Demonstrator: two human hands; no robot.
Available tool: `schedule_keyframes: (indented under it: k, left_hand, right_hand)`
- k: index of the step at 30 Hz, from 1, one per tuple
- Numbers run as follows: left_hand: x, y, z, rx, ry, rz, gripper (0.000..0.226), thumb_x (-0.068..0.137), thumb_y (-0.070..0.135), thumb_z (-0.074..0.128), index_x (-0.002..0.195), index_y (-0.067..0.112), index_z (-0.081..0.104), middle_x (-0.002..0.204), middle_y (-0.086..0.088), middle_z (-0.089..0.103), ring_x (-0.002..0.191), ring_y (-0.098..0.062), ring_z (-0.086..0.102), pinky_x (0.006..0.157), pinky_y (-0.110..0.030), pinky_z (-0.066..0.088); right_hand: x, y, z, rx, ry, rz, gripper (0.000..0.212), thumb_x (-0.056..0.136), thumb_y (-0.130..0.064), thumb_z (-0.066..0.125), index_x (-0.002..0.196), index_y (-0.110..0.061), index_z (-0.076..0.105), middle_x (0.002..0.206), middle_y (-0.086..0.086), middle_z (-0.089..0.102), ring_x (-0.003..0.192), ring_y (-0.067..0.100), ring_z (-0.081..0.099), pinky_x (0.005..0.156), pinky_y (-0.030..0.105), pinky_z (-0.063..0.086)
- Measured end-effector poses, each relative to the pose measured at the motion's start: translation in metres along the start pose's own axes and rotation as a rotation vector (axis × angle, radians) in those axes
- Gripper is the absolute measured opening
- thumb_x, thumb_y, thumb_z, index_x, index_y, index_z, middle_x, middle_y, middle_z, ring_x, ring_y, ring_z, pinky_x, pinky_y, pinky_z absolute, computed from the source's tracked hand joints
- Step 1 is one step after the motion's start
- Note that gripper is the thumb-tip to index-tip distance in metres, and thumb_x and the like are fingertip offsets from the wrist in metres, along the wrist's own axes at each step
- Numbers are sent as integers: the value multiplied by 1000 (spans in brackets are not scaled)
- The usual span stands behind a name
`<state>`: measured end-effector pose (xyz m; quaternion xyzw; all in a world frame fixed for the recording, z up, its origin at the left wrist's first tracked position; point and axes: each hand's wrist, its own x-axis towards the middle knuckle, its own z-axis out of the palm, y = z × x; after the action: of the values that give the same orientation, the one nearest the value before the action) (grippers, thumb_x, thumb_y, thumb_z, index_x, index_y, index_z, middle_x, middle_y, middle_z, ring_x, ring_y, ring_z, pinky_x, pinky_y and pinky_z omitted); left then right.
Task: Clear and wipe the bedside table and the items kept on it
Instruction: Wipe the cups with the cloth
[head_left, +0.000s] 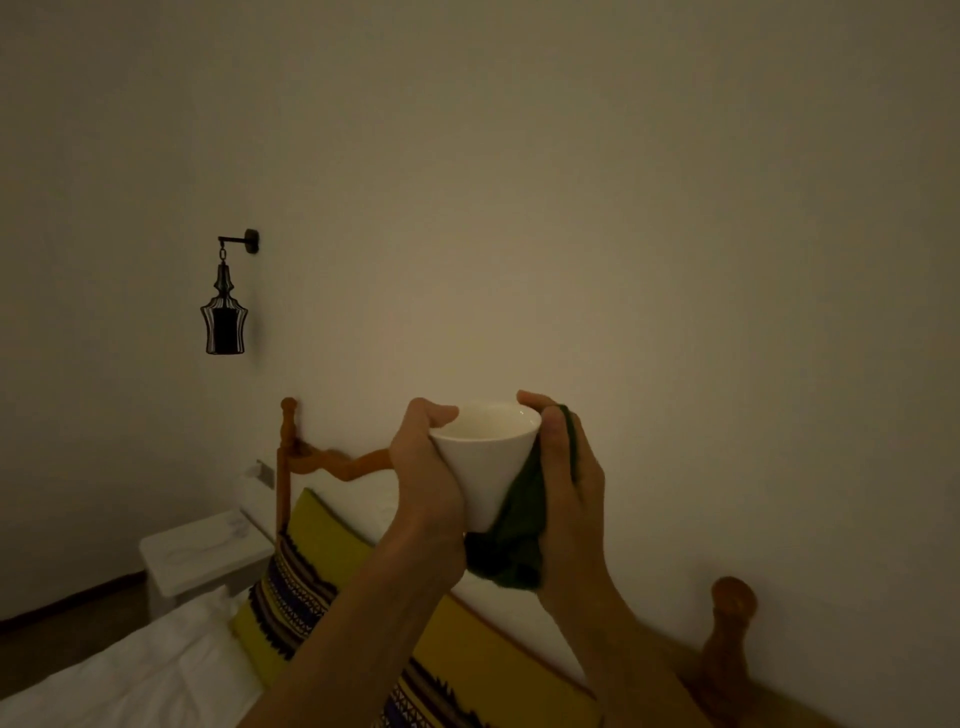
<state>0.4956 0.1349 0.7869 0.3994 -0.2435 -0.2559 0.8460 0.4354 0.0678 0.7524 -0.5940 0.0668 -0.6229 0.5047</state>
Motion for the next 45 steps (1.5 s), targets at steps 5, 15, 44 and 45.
schedule_keyframes:
  k: [5, 15, 44, 45]
  left_hand:
    - [8, 9, -3, -53, 87, -47, 27, 91, 40, 47, 74, 20, 54, 38, 11, 57, 57, -15, 61, 35, -15, 42]
    - [13, 3, -17, 29, 100, -27, 32, 90, 37, 45, 63, 20, 48, 39, 11, 55, 52, -12, 52, 54, -23, 37]
    - [33, -18, -30, -77, -96, -189, 46, 84, 44, 42, 49, 22, 64, 57, 1, 64, 50, -17, 60, 46, -23, 48]
    - [33, -18, -29, -96, -113, -198, 46, 86, 46, 41, 57, 19, 66, 60, -1, 65, 51, -18, 62, 46, -24, 50]
  right_hand:
    - [-14, 2, 13, -309, 22, -234, 40, 94, -72, 34, 124, -51, 50, 120, -36, 59, 113, 0, 61, 88, 21, 57]
    - [9, 7, -1, -547, 48, -378, 26, 102, -33, 45, 108, -17, 64, 88, -11, 65, 77, 2, 63, 69, 9, 48]
    - [6, 11, -16, -291, -70, -46, 25, 98, -36, 52, 106, -18, 68, 95, -8, 72, 88, 13, 69, 77, 31, 60]
    - [8, 9, -16, -259, -92, -37, 27, 96, -40, 51, 103, -20, 68, 92, -10, 71, 85, 11, 69, 73, 27, 60]
